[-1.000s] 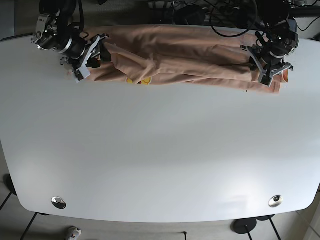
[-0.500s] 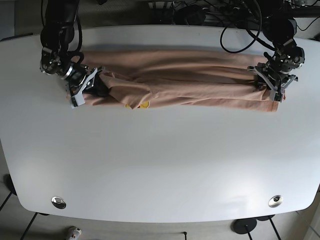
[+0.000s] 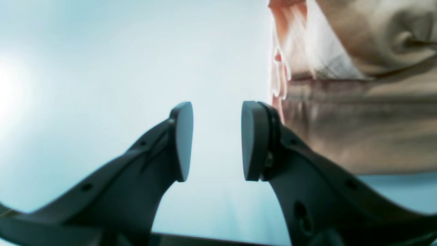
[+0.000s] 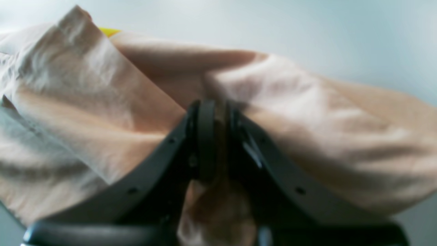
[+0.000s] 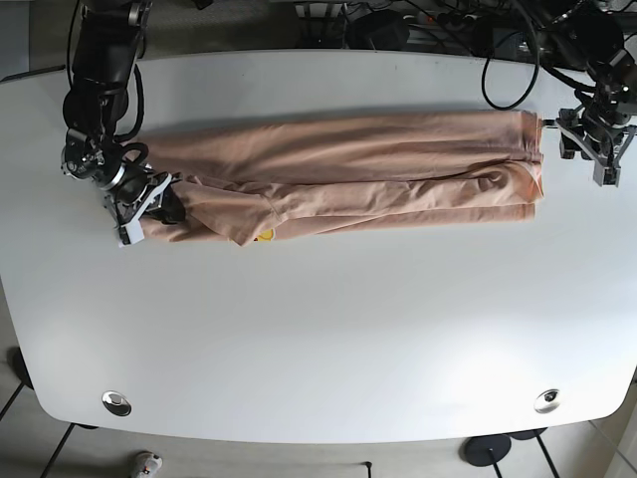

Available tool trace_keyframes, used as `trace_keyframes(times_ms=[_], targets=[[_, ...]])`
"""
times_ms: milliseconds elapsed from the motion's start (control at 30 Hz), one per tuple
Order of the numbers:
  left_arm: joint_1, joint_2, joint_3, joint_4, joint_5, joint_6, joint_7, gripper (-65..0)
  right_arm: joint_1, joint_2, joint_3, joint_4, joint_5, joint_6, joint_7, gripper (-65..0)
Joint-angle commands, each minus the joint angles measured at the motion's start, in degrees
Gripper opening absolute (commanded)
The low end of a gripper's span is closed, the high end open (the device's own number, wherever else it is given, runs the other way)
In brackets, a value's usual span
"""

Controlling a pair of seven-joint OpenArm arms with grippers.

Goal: Fold the T-shirt properly
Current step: 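Regrasp the folded strip's ends with both grippers and straighten it, then fold the strip's end with the left gripper toward the right gripper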

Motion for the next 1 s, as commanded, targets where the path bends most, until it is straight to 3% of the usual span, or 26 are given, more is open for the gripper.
trace_keyframes(times_ms=[33,200,267,300,367,600,733,933,1000], targets=[[1.09,-2.33,-1.55,0.35,-4.56,-0.08,-1.00,-43.5,0.10,0.83,0.14,0.54,-0.85,-0.34,-1.38,-59.5],[1.09,-2.33,-2.95,0.44,-13.53,-0.08,-0.91,-42.1,0.01,0.74,0.14,0.54,-0.76,-0.34,-1.38,-59.5],[0.91,-2.24,-2.87,0.26,-15.99,-0.08,-0.91,-32.9,0.01,0.74,0.14,0.45,-0.85,-0.34,-1.38,-59.5],[0.82,-1.19,-3.04,0.26,-17.04,-0.08,-0.91,-23.6,0.01,0.74,0.14,0.45,-0.76,-0.34,-1.38,-59.5],[0.74,-0.40,-2.87,0.26,-17.31,-0.08,-0.91,-15.6,0.01,0.74,0.14,0.45,-0.85,-0.34,-1.38,-59.6],[-4.80,0.22,-3.83,-15.03,-18.27,-0.08,-0.91,-15.1,-0.07,0.74,0.14,0.36,-0.67,-0.34,-1.38,-59.8],[-5.24,0.31,-3.66,-19.25,-18.19,-0.08,-0.91,-15.1,-0.16,-0.84,0.14,0.45,-1.11,-0.34,-1.38,-59.8],[-5.42,0.40,3.99,-22.59,-18.19,-0.08,-1.00,-15.7,-0.25,-1.28,0.14,0.45,-1.03,-0.34,-1.38,-59.8],[-6.12,0.40,6.10,-22.68,-18.19,-0.08,-1.00,-23.6,-0.25,-1.28,0.14,0.36,-1.11,-0.34,-1.38,-59.8]])
